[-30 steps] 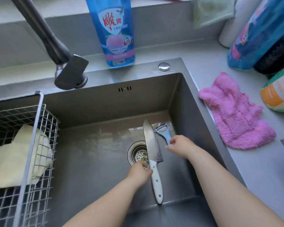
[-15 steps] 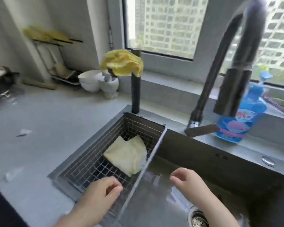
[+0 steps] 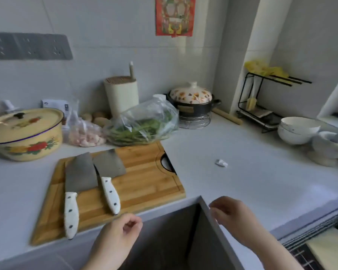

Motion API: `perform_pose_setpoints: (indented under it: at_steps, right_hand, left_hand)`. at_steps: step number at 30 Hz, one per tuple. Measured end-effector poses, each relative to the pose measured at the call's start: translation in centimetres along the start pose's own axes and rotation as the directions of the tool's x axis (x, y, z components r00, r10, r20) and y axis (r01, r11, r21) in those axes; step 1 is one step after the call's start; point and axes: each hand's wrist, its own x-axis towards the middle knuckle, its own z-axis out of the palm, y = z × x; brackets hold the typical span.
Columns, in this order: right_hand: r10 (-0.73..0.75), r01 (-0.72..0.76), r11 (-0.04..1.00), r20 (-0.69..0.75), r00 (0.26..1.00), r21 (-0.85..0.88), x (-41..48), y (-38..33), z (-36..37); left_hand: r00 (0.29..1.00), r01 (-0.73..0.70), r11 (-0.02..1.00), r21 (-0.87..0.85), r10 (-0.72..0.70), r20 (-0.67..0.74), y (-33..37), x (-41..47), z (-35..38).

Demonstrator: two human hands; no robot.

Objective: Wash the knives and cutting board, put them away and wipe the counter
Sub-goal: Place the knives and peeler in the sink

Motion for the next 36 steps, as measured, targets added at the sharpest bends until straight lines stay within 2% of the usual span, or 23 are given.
perform_pose_setpoints:
  at_steps: [7, 8, 10, 11, 13, 15, 19, 24, 27, 33, 36]
  right_hand:
    - [-0.059, 0.065, 0.997, 0.117, 0.991, -0.051, 4.8, -6.0, 8.7]
    - [-0.074, 0.081, 0.995, 0.123, 0.99, -0.055, 5.2, -6.9, 9.5]
    - [-0.107, 0.114, 0.992, 0.121, 0.987, -0.06, 6.0, -8.5, 11.4]
    - [-0.126, 0.136, 0.988, 0.127, 0.984, -0.069, 6.2, -9.3, 12.4]
    - [-0.173, 0.188, 0.978, 0.158, 0.972, -0.085, 6.0, -10.8, 14.4]
    - [-0.209, 0.229, 0.967, 0.17, 0.963, -0.112, 6.2, -12.0, 16.3]
    - [-0.192, 0.218, 0.96, 0.154, 0.969, -0.174, 7.6, -13.9, 18.2]
    - [-0.153, 0.221, 0.935, 0.244, 0.958, -0.279, 8.3, -15.0, 19.1]
    - [-0.091, 0.178, 0.934, 0.277, 0.957, -0.31, 9.1, -15.9, 19.3]
    - [0.031, 0.081, 0.921, 0.279, 0.96, -0.381, 9.7, -17.2, 20.3]
    - [0.053, 0.068, 0.901, 0.264, 0.963, -0.429, 10.1, -17.5, 20.5]
  left_hand:
    - [0.965, 0.067, 0.985, 0.159, -0.023, -0.261, -5.6, 3.8, -7.8]
    - [0.957, 0.102, 0.967, 0.232, -0.032, -0.288, -6.0, 4.1, -8.3]
    - [0.968, 0.209, 0.859, 0.467, -0.115, -0.221, -6.7, 4.5, -8.5]
    - [0.963, 0.26, 0.818, 0.514, -0.179, -0.202, -7.0, 4.5, -8.3]
    - [0.956, 0.293, 0.801, 0.522, -0.237, -0.173, -7.3, 4.2, -7.6]
    - [0.953, 0.273, 0.855, 0.441, -0.178, -0.245, -7.6, 4.3, -7.3]
    - [0.959, 0.276, 0.808, 0.521, -0.196, -0.205, -7.5, 4.6, -8.2]
    - [0.93, 0.359, 0.852, 0.381, -0.29, -0.228, -7.5, 6.1, -9.8]
    - [0.889, 0.423, 0.901, 0.096, -0.393, -0.233, -8.3, 6.9, -10.4]
    - [0.832, 0.494, 0.841, -0.221, -0.531, -0.16, -9.7, 8.0, -11.7]
    - [0.826, 0.493, 0.812, -0.311, -0.549, -0.124, -9.9, 7.9, -12.3]
